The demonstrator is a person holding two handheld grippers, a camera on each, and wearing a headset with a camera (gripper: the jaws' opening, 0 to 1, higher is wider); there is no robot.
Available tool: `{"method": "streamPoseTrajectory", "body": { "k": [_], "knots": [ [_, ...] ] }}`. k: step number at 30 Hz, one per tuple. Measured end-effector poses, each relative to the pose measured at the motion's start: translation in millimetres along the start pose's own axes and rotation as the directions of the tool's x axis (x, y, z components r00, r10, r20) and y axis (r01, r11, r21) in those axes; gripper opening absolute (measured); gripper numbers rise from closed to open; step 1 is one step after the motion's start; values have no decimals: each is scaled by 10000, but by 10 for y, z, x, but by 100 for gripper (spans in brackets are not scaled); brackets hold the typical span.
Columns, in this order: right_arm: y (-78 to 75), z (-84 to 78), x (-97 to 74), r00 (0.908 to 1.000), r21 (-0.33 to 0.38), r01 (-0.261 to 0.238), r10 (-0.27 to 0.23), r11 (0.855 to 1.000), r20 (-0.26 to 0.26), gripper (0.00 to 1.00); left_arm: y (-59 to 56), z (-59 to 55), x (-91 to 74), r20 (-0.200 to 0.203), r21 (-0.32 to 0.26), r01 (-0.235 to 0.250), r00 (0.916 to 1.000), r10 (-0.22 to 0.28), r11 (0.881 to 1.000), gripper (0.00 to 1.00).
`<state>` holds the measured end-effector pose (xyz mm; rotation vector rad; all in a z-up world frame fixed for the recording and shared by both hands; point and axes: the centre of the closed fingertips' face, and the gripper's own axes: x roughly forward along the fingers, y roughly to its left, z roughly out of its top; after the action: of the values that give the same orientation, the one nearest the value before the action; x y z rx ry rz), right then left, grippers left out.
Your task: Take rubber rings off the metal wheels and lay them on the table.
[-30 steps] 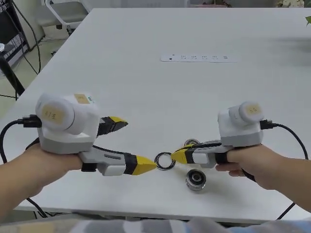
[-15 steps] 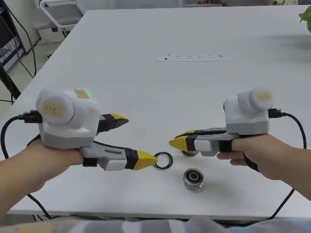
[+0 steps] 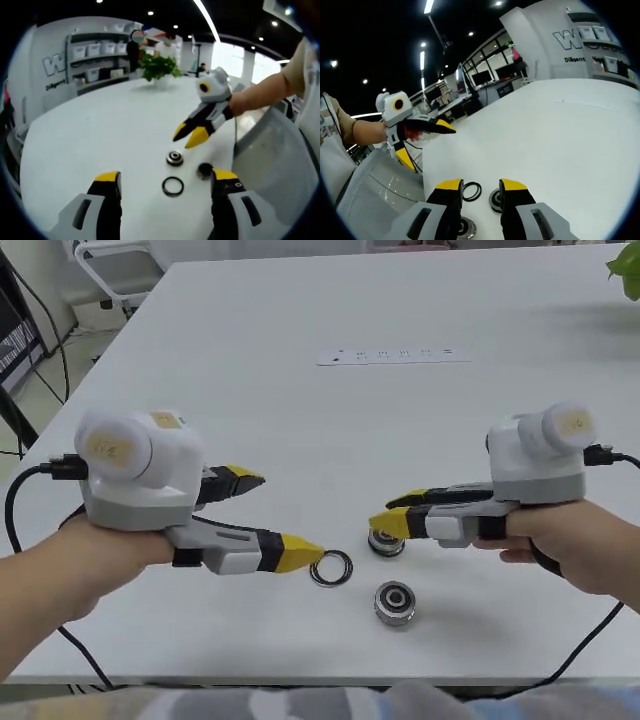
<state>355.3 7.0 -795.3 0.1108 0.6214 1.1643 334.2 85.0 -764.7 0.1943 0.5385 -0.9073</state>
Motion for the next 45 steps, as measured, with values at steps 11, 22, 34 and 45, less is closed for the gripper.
{"method": "streamPoseTrajectory", "body": {
  "k": [11,22,34,45],
  "knots": [
    [-173,-142,-100,9980,-628,555,-572,9965,-257,29,35,11,172,-110,-136,119,9999,-120,9998,68],
    [-279,-298,-118,9950,-1402,709,-799,9876,-596,28,-20,-3,372,-363,38,427,9984,-425,9991,62],
    [-327,-444,-84,9915,-1889,628,-829,9800,-1003,26,-82,-38,588,-635,289,764,9952,-745,9967,53],
    [-392,-514,-40,9893,-2050,601,-856,9769,-1177,21,-93,-122,816,-796,214,922,9927,-902,9955,44]
  ]
}}
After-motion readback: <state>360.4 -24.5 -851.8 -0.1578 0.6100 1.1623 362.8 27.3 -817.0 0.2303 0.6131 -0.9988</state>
